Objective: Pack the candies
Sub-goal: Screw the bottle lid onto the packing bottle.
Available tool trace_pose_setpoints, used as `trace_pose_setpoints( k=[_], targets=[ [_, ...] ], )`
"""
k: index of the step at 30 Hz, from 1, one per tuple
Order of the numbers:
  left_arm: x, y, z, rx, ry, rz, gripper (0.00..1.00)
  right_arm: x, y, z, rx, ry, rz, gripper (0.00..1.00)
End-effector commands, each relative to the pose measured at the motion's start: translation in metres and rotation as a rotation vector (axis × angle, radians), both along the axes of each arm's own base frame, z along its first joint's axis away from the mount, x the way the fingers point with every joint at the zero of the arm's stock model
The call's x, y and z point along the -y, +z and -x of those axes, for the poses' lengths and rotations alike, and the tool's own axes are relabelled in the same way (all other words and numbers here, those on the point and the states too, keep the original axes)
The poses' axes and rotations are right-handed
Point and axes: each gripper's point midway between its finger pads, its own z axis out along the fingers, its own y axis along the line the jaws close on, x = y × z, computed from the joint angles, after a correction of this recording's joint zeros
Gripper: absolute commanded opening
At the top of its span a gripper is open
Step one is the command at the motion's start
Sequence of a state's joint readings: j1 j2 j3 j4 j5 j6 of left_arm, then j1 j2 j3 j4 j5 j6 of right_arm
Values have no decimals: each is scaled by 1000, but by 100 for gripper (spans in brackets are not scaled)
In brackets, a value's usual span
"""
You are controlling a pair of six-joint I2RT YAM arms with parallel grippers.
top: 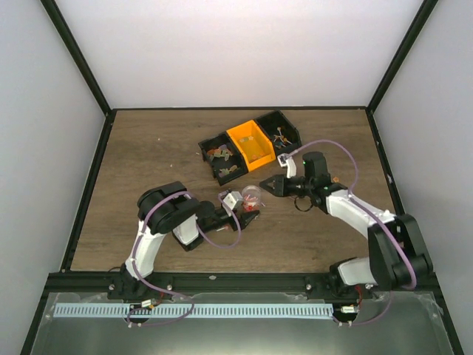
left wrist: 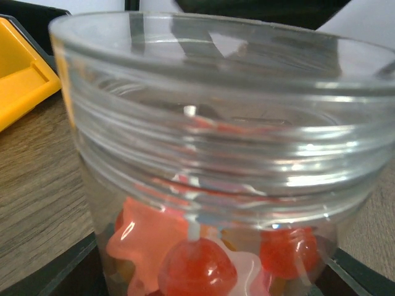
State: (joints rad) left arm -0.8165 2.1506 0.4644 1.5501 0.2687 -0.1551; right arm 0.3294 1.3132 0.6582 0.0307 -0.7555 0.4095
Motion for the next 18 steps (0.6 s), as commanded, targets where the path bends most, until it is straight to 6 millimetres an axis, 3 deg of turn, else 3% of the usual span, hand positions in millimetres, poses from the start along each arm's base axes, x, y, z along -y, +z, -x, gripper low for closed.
trace_pose_setpoints(
  k=[1,18],
  targets=[
    [-15,-25,14,-59,-5,1,64,-14,4,-16,49,44,25,20],
    [-15,-27,14,-58,-9,4,64,-41,-12,-16,30,125,48,10]
  ],
)
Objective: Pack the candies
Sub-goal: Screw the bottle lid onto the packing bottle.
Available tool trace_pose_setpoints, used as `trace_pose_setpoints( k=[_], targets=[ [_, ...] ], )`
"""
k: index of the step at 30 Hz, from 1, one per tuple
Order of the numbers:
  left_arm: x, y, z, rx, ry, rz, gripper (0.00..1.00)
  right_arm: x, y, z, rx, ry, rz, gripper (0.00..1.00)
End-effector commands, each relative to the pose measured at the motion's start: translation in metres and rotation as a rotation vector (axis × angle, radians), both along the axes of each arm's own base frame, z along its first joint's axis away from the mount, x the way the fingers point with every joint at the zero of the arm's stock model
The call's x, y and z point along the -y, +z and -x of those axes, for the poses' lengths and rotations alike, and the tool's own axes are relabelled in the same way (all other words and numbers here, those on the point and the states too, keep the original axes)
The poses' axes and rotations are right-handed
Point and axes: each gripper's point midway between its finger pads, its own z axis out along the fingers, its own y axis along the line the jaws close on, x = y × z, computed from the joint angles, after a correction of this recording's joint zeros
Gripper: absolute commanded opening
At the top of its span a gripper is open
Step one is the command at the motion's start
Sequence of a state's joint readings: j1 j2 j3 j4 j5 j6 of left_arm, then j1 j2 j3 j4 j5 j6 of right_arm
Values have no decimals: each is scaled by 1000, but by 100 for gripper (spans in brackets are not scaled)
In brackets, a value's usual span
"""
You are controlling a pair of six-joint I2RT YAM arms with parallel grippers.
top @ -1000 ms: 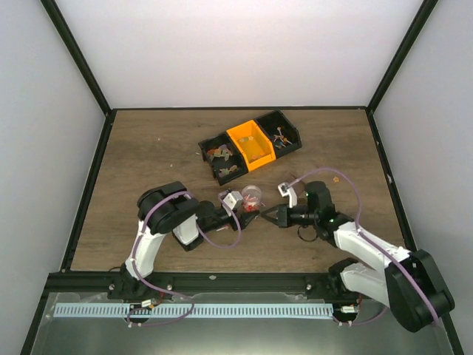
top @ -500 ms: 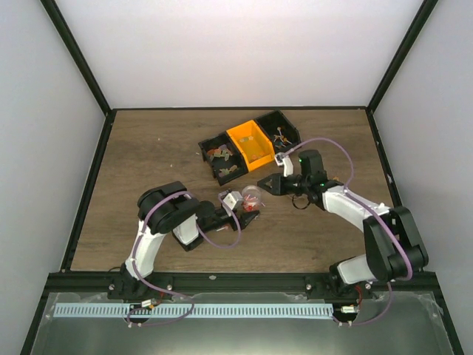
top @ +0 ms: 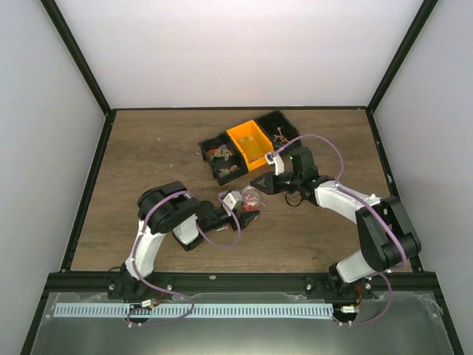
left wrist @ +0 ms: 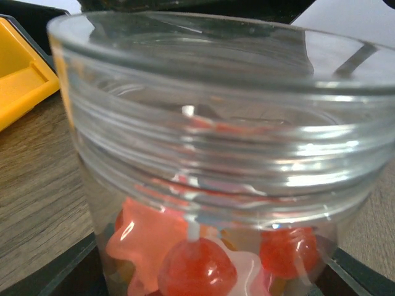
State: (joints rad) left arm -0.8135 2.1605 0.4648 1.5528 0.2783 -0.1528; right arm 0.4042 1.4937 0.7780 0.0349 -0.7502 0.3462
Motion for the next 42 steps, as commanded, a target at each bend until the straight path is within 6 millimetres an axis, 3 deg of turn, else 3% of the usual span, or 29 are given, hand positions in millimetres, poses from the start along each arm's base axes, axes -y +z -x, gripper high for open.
trace_pose_setpoints(
  k=[1,9,13,18,42],
  targets=[
    [-14,-24,13,-55,-1,9,64,-8,2,-1,24,29,4,10],
    [-15,-23,12,-58,2,12,64,-5,-8,19,8,74,11,8],
    [-13,-22,13,-60,-9,13,63,-1,-21,30,-24,91,30,1],
    [-15,-23,9,-68,12,5,63,3,-37,42,-72,100,45,1],
    [-16,-29,-4,-105,64,-24,61,22,-60,94,-163,63,44,1]
  ],
)
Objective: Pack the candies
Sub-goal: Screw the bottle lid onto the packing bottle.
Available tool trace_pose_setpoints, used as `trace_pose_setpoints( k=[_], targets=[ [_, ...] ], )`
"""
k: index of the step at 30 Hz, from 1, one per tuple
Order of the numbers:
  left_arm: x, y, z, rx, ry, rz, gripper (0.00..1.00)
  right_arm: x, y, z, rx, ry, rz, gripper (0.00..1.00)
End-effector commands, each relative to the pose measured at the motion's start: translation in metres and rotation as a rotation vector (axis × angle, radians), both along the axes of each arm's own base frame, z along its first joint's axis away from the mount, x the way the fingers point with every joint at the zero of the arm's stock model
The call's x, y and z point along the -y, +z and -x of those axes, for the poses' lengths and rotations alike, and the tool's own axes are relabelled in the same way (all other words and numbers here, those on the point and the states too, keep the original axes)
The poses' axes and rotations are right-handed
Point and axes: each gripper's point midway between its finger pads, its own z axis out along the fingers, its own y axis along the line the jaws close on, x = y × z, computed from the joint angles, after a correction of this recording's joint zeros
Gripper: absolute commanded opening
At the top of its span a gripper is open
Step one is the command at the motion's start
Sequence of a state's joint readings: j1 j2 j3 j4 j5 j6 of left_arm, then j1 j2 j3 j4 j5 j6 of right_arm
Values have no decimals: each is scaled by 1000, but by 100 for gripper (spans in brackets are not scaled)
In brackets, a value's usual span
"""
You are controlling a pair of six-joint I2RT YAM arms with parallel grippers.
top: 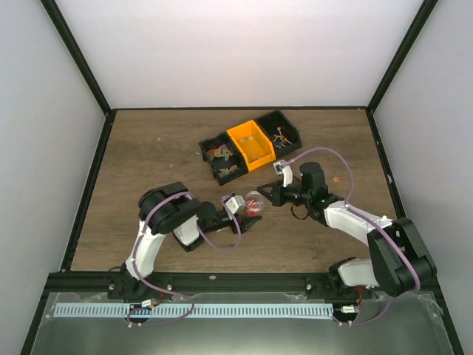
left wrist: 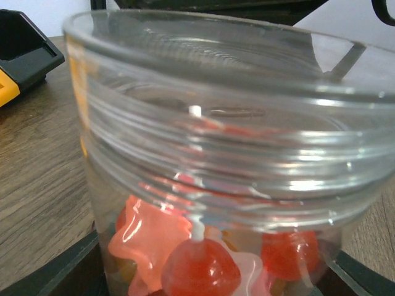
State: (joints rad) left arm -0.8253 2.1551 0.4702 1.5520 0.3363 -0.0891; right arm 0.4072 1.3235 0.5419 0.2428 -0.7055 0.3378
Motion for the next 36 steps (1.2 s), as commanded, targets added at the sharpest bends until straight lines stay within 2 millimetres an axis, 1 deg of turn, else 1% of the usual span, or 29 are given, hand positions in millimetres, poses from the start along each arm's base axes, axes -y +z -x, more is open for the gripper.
trace_pose_setpoints(
  k=[1,6,13,17,25,27,31,34,36],
  targets=[
    [-25,-34,-16,-165,144,-12,61,6,-58,68,-311,90,74,1],
    [-23,-36,-17,-173,141,-14,61,8,-55,75,-311,91,61,1],
    [-22,-39,-18,-179,140,-18,61,6,-53,94,-332,105,37,1],
    [-22,-39,-18,-179,140,-19,60,8,-53,103,-346,105,27,1],
    [-22,-39,-18,-176,136,-21,60,11,-45,115,-339,109,14,1],
    [-22,-39,-17,-175,136,-20,60,12,-42,115,-331,101,12,1],
    [-23,-39,-16,-175,134,-17,60,15,-33,105,-295,49,28,1],
    [-24,-38,-15,-172,135,-15,60,17,-19,93,-254,20,28,1],
    [-24,-36,-14,-165,131,-11,61,21,-13,79,-229,-21,46,1]
  ],
)
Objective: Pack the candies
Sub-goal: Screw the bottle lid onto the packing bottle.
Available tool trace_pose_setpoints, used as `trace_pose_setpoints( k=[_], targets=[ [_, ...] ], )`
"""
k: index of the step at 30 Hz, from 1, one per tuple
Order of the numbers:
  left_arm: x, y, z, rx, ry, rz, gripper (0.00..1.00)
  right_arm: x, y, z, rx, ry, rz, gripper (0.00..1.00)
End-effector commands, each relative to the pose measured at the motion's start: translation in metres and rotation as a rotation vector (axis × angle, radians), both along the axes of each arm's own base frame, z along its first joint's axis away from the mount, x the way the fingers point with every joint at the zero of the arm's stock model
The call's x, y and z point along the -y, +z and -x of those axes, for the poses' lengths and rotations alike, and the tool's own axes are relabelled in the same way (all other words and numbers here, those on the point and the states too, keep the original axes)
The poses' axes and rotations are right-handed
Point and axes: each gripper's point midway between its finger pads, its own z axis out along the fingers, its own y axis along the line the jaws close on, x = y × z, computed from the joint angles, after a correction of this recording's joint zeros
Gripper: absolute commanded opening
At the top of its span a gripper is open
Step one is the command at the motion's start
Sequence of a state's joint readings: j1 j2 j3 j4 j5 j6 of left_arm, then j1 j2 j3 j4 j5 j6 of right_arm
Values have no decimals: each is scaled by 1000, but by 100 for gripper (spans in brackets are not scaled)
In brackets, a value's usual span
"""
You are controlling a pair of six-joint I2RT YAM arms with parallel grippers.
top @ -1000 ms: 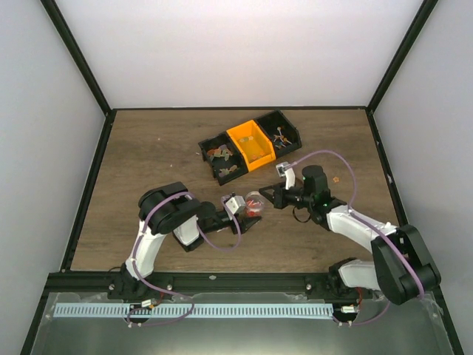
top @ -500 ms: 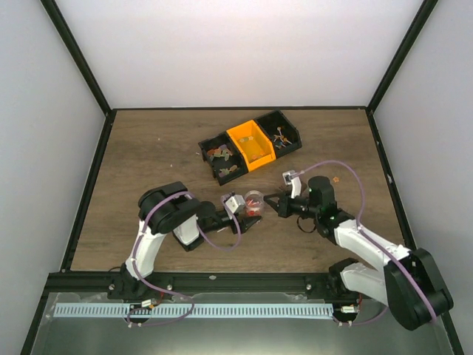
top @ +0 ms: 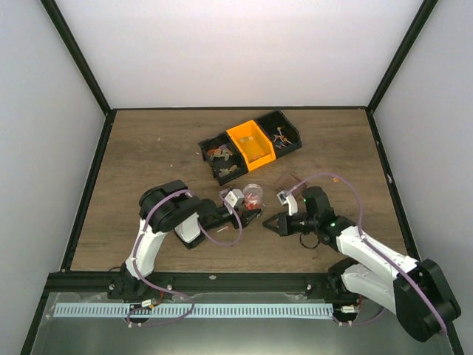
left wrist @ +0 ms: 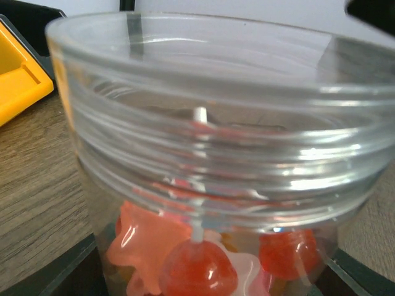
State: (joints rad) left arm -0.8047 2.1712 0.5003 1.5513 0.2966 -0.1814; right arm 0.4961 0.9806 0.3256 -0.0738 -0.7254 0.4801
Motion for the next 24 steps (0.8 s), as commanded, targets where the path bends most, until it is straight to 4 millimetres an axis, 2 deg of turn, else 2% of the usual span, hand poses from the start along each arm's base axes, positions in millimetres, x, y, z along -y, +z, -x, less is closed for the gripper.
trace_pose_setpoints(
  k=[1,4,8,12,18,20,24],
  targets=[
    [-22,-35,5,-92,54,-52,62,6,28,-32,81,-80,28,1],
    [-23,-30,7,-71,49,-48,64,15,40,-55,123,-154,26,1],
    [-22,-25,10,-46,37,-52,77,25,45,-76,143,-212,38,1],
    [-21,-23,14,-38,17,-52,85,26,41,-83,136,-215,52,1],
    [-22,-18,18,-6,10,-60,97,32,47,-91,149,-259,45,1],
    [-24,-8,19,23,17,-43,100,38,50,-95,156,-300,39,3],
    [-28,10,25,54,14,-22,100,44,64,-103,197,-319,-9,9]
  ],
)
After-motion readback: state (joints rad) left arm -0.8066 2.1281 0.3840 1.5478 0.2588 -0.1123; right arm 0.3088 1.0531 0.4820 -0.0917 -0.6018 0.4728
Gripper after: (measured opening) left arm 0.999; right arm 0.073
